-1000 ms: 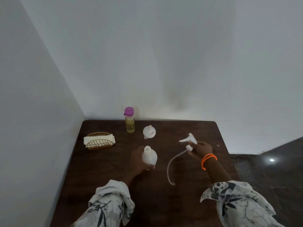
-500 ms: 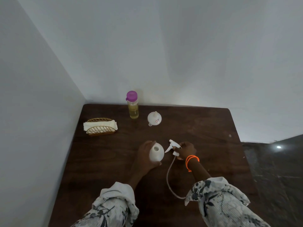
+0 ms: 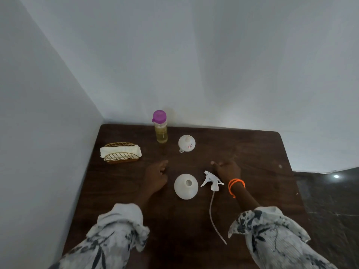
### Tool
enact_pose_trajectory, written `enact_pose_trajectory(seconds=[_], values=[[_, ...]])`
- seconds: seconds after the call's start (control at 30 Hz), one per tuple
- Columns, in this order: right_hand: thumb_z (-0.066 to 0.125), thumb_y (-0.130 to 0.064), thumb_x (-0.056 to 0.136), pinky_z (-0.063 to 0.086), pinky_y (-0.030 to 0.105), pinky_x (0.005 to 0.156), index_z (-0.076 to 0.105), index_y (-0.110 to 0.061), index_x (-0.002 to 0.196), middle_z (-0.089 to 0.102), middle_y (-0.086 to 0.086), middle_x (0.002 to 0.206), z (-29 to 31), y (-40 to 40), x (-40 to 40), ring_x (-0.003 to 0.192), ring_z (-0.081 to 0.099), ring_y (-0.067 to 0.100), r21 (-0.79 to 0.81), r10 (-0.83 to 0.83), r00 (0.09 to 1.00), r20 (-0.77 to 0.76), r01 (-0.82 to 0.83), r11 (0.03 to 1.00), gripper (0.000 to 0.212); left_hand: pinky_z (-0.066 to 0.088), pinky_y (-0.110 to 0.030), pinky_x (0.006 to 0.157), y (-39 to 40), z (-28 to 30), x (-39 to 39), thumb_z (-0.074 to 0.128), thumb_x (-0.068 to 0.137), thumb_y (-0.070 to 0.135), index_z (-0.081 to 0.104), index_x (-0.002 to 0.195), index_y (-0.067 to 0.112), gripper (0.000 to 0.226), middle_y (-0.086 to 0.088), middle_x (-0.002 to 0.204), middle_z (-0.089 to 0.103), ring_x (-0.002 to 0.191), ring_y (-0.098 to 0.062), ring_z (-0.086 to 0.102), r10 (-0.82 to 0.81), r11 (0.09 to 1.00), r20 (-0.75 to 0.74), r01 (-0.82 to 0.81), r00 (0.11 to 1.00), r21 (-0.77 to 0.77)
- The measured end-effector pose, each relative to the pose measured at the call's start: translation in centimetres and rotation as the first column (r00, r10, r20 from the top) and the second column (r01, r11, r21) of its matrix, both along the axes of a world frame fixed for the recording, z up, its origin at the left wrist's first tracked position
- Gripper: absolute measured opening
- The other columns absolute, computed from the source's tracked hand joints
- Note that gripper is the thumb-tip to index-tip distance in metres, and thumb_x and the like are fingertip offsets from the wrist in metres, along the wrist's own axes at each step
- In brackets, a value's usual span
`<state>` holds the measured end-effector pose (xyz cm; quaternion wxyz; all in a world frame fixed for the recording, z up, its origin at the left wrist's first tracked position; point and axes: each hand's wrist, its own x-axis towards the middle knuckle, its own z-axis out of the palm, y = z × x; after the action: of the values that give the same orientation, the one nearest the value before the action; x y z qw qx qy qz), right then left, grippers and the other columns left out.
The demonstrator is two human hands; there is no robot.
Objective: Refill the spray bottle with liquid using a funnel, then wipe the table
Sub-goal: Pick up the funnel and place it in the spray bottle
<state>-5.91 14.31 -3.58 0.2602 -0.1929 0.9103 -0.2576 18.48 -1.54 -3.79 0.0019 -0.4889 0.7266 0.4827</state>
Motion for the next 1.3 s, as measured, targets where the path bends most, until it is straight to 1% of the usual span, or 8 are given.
enact_pose_trajectory(seconds=[0.13, 0.23, 0.43, 0.6, 0.73, 0.93, 1.13, 1.3], values=[[0.074, -0.034, 0.088, 0.059, 0.048, 0.089, 0.078, -0.016, 0.094, 0.078, 0.005, 0.097, 0.1, -4.5, -0.2, 0.093, 0.072, 0.025, -0.072, 0.099, 0.987, 0.127, -0.091, 0.993, 0.02, 0.053, -0.033, 0.102, -2.5, 0.3, -4.2, 0.061, 0.089, -0.006, 0.049, 0.151, 0.02, 0.069, -0.005, 0.145, 0.058, 0.125, -0.019, 0.059, -0.001, 0.994, 0.0, 0.001, 1.0, 0.114], [0.071, -0.029, 0.091, 0.057, 0.049, 0.095, 0.07, -0.019, 0.124, 0.072, 0.004, 0.123, 0.2, -7.6, 0.4, 0.107, 0.069, 0.025, -0.102, 0.205, 0.965, 0.162, -0.191, 0.976, 0.034, 0.053, -0.043, 0.106, -3.8, -0.6, -7.1, 0.064, 0.089, -0.002, 0.041, 0.156, 0.019, 0.074, -0.007, 0.146, 0.057, 0.127, -0.024, 0.059, -0.012, 0.983, -0.001, 0.012, 1.0, 0.183], [0.053, -0.041, 0.1, 0.062, 0.047, 0.081, 0.052, -0.022, 0.143, 0.06, 0.008, 0.137, -1.0, -12.0, 0.5, 0.111, 0.062, 0.029, -0.095, 0.227, 0.948, 0.224, -0.21, 0.973, 0.047, 0.063, -0.04, 0.083, -5.4, -2.2, -10.8, 0.065, 0.089, -0.001, 0.037, 0.157, 0.019, 0.076, -0.015, 0.145, 0.059, 0.111, -0.031, 0.069, -0.011, 0.962, 0.007, 0.009, 1.0, 0.273], [0.046, -0.054, 0.102, 0.063, 0.042, 0.072, 0.056, -0.023, 0.139, 0.058, 0.006, 0.134, -1.3, -12.7, 0.4, 0.103, 0.06, 0.025, -0.084, 0.018, 0.923, 0.384, 0.015, 0.996, 0.05, 0.057, -0.046, 0.101, -6.6, -4.4, -11.2, 0.07, 0.084, -0.005, 0.029, 0.161, 0.026, 0.093, -0.014, 0.154, 0.049, 0.122, -0.031, 0.064, 0.054, 0.929, 0.024, -0.059, 0.998, 0.366], [0.049, -0.067, 0.095, 0.062, 0.04, 0.07, 0.06, -0.026, 0.118, 0.066, 0.012, 0.124, -0.7, -11.9, 0.8, 0.101, 0.069, 0.031, -0.091, -0.206, 0.739, 0.642, 0.339, 0.936, 0.048, 0.063, -0.045, 0.091, -5.5, -2.7, -10.2, 0.065, 0.085, -0.012, 0.04, 0.157, 0.027, 0.085, -0.011, 0.152, 0.05, 0.115, -0.033, 0.067, 0.216, 0.847, -0.04, -0.167, 0.976, 0.504], [0.057, -0.074, 0.085, 0.06, 0.057, 0.083, 0.052, -0.008, 0.137, 0.063, 0.024, 0.123, -0.1, -9.6, 1.1, 0.109, 0.065, 0.044, -0.053, -0.24, 0.402, 0.884, 0.596, 0.802, 0.085, 0.064, -0.041, 0.089, -3.3, 0.4, -8.8, 0.058, 0.095, -0.005, 0.06, 0.142, 0.022, 0.054, -0.013, 0.145, 0.053, 0.11, -0.032, 0.07, 0.365, 0.749, -0.187, -0.168, 0.912, 0.641], [0.068, -0.007, 0.094, 0.064, 0.039, 0.074, 0.068, 0.002, 0.11, 0.066, 0.028, 0.121, 4.4, -7.4, 2.1, 0.095, 0.069, 0.032, -0.291, -0.199, 0.636, 0.746, 0.58, 0.761, 0.018, 0.062, -0.044, 0.093, -2.0, 4.5, -8.5, 0.066, 0.1, 0.013, 0.074, 0.114, 0.014, 0.017, -0.014, 0.125, 0.071, 0.107, -0.024, 0.073, 0.458, 0.742, -0.314, -0.163, 0.832, 0.65], [0.067, 0.001, 0.093, 0.063, 0.044, 0.083, 0.071, -0.006, 0.104, 0.066, 0.024, 0.124, 8.0, -5.5, 3.6, 0.115, 0.066, 0.038, -0.459, -0.12, 0.701, 0.703, 0.576, 0.677, 0.014, 0.062, -0.05, 0.092, -1.0, 8.5, -7.2, 0.072, 0.095, 0.012, 0.07, 0.121, 0.012, 0.026, -0.016, 0.126, 0.07, 0.113, -0.029, 0.071, 0.451, 0.812, -0.476, -0.125, 0.755, 0.571]])
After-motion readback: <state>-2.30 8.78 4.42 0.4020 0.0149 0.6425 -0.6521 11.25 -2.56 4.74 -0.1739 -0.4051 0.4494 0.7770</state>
